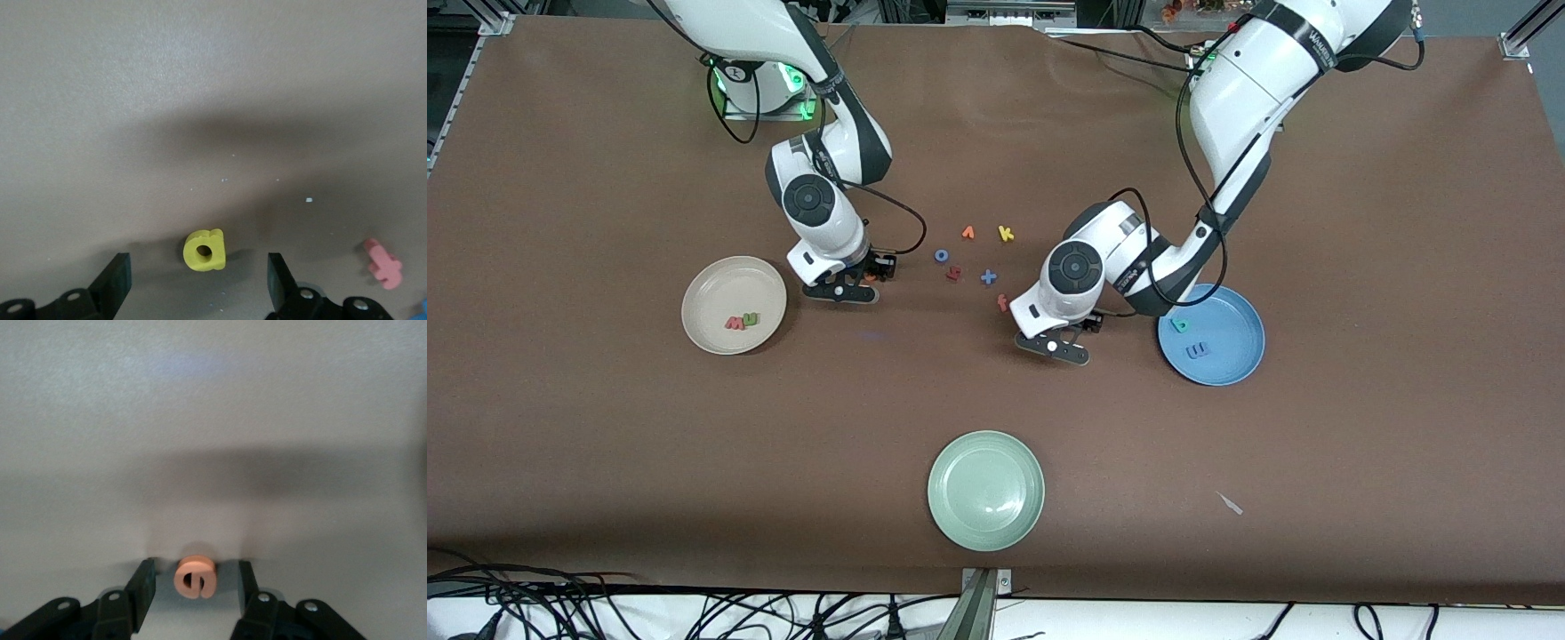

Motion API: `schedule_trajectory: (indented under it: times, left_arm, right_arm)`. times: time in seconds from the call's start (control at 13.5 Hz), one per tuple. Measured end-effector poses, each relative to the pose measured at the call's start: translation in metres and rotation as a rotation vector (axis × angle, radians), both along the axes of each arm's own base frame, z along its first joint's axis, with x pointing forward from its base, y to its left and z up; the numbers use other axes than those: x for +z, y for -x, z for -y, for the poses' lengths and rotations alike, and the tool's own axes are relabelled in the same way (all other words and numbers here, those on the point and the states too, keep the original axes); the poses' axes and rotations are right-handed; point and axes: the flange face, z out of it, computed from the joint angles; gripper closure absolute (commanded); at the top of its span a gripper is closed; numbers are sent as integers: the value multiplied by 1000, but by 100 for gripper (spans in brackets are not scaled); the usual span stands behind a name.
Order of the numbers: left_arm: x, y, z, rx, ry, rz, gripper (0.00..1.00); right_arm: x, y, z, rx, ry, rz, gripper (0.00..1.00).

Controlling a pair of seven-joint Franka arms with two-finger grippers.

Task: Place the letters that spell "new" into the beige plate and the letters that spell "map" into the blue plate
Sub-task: 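Carry the e to the white plate while the left gripper carries the a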

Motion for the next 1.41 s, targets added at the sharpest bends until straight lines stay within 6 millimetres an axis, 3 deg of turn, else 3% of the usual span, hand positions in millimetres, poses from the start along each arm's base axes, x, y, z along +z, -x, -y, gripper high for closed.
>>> schedule_trajectory:
  times: [0.37, 0.59, 0.82, 0.97, 1.11, 1.26, 1.41]
  left_arm:
    - [-4, 1, 0, 6, -5, -1, 81]
    - [-2, 0, 0, 7, -2, 4, 88]
    - [1, -6, -3, 16, -1, 12, 89]
    - [15, -15, -8, 28, -4, 26, 89]
    - [42, -25, -23, 38, -38, 27, 89]
    - [69, -34, -48, 19, -82, 6, 88]
    - [89, -43, -81, -20, -121, -35, 88]
  right_arm:
    - [-1, 2, -1, 29, -2, -3, 71]
    - [-1, 2, -2, 38, -4, -1, 84]
    - [0, 1, -1, 76, -5, -6, 86]
    - [8, -7, 5, 96, 11, -50, 86]
    - [33, -32, 32, 134, 25, -103, 86]
    - [60, -57, 75, 184, 22, -123, 87]
    - [70, -70, 117, 220, 20, -127, 88]
